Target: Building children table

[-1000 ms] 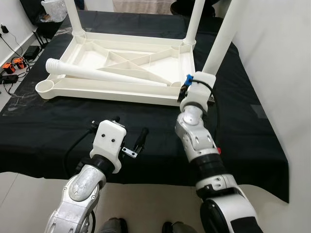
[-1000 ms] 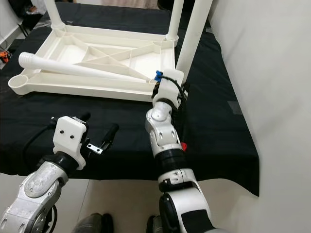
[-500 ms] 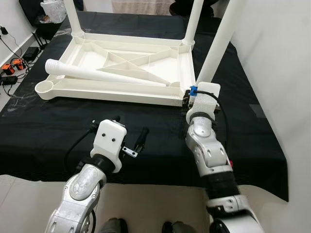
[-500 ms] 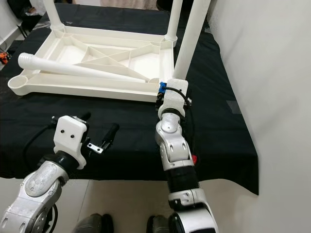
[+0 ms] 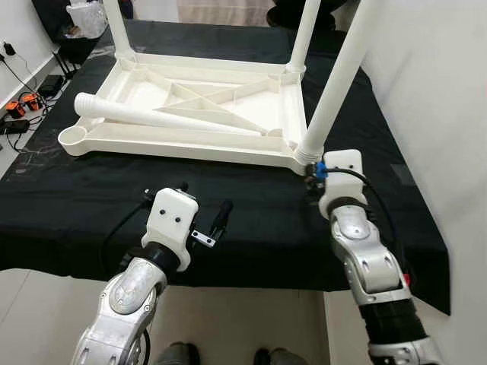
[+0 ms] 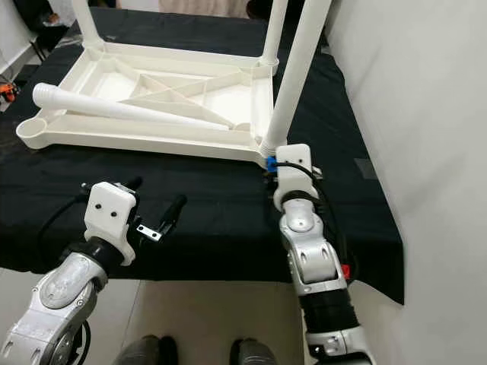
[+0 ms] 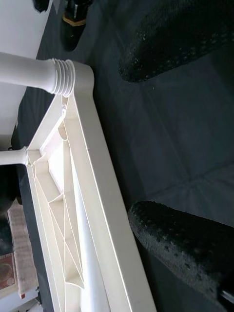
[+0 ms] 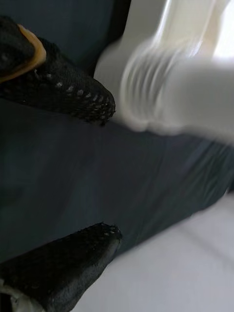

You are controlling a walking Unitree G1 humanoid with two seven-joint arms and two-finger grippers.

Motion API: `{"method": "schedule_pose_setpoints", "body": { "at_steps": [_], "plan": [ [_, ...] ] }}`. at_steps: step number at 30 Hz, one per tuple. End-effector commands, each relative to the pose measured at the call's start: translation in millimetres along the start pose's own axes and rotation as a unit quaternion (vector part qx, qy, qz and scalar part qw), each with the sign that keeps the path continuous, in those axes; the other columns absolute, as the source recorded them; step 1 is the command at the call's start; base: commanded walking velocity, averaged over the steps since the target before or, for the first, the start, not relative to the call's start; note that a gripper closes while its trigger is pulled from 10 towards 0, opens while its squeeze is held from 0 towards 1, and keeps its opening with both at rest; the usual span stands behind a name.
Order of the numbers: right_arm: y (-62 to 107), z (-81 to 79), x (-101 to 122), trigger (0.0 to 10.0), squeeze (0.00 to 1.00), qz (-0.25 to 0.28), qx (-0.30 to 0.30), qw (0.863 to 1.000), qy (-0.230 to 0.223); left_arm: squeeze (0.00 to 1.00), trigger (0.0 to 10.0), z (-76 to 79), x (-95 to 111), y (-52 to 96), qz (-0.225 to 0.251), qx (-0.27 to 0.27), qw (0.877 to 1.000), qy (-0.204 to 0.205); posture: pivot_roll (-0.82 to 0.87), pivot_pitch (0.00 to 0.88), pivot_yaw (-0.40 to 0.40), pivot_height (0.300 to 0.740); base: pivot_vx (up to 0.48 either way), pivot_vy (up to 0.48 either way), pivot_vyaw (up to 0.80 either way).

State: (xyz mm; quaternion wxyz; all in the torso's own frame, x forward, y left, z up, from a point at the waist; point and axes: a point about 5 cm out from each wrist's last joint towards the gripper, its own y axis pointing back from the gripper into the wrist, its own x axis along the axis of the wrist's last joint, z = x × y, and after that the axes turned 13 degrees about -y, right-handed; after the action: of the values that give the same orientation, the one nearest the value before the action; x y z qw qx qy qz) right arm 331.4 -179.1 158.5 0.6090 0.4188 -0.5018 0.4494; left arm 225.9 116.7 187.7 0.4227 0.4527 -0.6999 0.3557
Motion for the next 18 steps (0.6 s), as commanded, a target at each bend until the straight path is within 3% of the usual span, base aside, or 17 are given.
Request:
{"method": "schedule_pose_setpoints", "body": {
  "at_steps": [1, 4, 6, 13, 18],
  "plan": [
    [-7.2, 7.4, 1, 10.0, 0.0, 0.009, -0.027, 0.999, 0.023, 0.0, 10.0, 4.0, 0, 2.8, -0.002, -0.006, 1.0, 0.005, 0.07, 0.135, -0.054, 0.74, 0.0, 0.0, 0.0],
    [-14.0, 16.2, 2, 10.0, 0.0, 0.009, -0.06, 0.997, 0.049, 0.0, 10.0, 4.2, 1, 4.4, -0.001, -0.008, 1.0, 0.004, 0.08, 0.14, -0.057, 0.74, 0.0, 0.0, 0.0],
    [-23.7, 20.0, 0, 10.0, 0.0, -0.001, -0.077, 0.996, 0.038, 0.0, 10.0, 4.0, 2, 5.8, -0.002, -0.009, 1.0, 0.004, 0.08, 0.147, -0.053, 0.74, 0.0, 0.0, 0.0],
    [-45.2, 4.6, -2, 10.0, 0.0, -0.005, -0.062, 0.998, -0.018, 0.0, 10.0, 7.9, 7, 8.1, 0.002, -0.018, 1.0, 0.009, 0.11, 0.18, -0.05, 0.74, 0.0, 0.0, 0.0],
    [-54.3, 9.1, -2, 10.0, 0.0, 0.012, -0.085, 0.996, 0.0, 0.0, 10.0, 3.6, 19, 9.6, 0.014, -0.018, 1.0, 0.006, 0.13, 0.221, -0.05, 0.74, 0.0, 0.0, 0.0]
  ]
}}
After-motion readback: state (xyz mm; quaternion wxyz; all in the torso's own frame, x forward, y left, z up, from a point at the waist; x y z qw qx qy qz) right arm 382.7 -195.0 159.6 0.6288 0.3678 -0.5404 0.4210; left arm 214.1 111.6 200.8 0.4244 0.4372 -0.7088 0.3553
